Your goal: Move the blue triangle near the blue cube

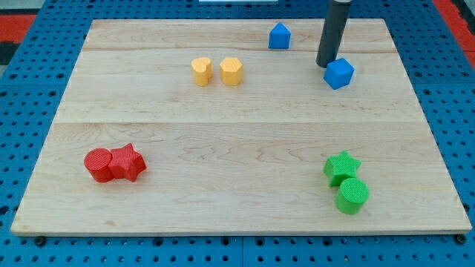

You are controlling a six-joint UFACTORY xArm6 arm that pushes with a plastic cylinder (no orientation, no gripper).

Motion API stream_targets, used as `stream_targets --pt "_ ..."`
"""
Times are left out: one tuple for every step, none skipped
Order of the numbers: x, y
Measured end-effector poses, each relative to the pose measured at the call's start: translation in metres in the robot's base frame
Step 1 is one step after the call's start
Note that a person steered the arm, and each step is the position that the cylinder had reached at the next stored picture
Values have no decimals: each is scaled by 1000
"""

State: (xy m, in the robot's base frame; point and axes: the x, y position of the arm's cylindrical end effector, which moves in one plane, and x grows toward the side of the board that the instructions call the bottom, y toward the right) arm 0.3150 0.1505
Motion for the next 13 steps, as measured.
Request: stream_targets --pt "2 6" --pt "18 20" --pt "5 -42" --pt "-6 -106" --pt "-37 -116" --pt "-74 -114" --pt "-86 -91" --pt "-86 -37" --pt "-83 -20" --pt "-62 -29" --pt "-27 -30" --pt "-14 -28" --pt "-14 -37"
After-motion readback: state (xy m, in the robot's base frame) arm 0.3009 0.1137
